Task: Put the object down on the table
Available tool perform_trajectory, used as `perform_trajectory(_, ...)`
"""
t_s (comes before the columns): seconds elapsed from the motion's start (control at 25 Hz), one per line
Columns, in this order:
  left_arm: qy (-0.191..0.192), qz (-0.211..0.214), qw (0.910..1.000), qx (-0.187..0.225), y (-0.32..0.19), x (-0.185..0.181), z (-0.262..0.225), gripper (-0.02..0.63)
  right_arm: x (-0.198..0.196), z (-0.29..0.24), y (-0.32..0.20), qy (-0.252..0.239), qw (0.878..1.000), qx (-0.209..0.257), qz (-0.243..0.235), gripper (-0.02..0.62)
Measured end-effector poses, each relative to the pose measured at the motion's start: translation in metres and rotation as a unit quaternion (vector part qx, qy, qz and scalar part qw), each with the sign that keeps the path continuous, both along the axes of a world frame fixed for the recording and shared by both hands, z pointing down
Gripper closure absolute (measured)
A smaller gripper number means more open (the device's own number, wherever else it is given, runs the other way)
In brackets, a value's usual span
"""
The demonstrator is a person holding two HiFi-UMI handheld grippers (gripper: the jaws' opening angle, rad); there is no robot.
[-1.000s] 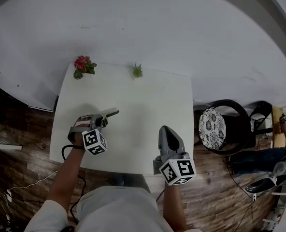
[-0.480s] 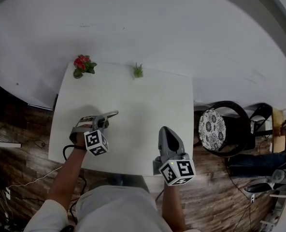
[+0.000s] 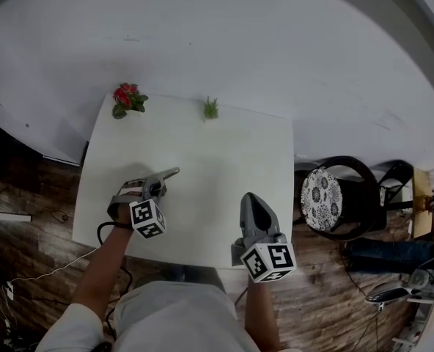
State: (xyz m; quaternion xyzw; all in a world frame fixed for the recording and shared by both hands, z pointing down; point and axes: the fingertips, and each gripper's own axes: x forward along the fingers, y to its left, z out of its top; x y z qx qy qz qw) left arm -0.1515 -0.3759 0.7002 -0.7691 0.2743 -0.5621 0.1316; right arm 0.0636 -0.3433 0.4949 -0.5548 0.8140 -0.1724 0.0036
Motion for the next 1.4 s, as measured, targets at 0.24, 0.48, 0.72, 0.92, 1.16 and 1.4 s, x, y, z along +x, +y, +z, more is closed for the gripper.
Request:
perform_trajectory(0.24, 0.012, -0.005, 0.9998, -0.015, 0.004, 0.003, 0.005, 0.517, 0.003, 0.000, 0.003, 0.000, 1.000, 0.001, 0.002, 0.592)
perform_trajectory(0.48, 0.058, -0.030, 0.9972, -0.036, 0.012, 0.006, -0.001, 0.485, 0.001, -0.004, 0.008, -0.001, 1.000, 0.007, 0.001, 0.592)
perform_trajectory(0.72, 0.128, -0.070, 0.9884, -0.043, 0.019, 0.005, -0.020, 0.482, -0.002, -0.011, 0.016, -0.002, 1.000, 0.015, 0.001, 0.592)
perform_trajectory(0.92, 0.167, -0.092, 0.9811, -0.033, 0.023, 0.002, -0.043, 0.483, -0.006, -0.017, 0.023, -0.002, 1.000, 0.022, 0.002, 0.592)
perform_trajectory(1.16, 0.223, -0.123, 0.9670, -0.016, 0.029, -0.003, -0.076, 0.505, -0.015, -0.027, 0.032, -0.005, 0.999, 0.032, -0.004, 0.592)
perform_trajectory(1.4, 0.287, -0.154, 0.9453, 0.019, 0.039, -0.010, -0.112, 0.540, -0.019, -0.040, 0.043, 0.001, 0.999, 0.047, -0.007, 0.592)
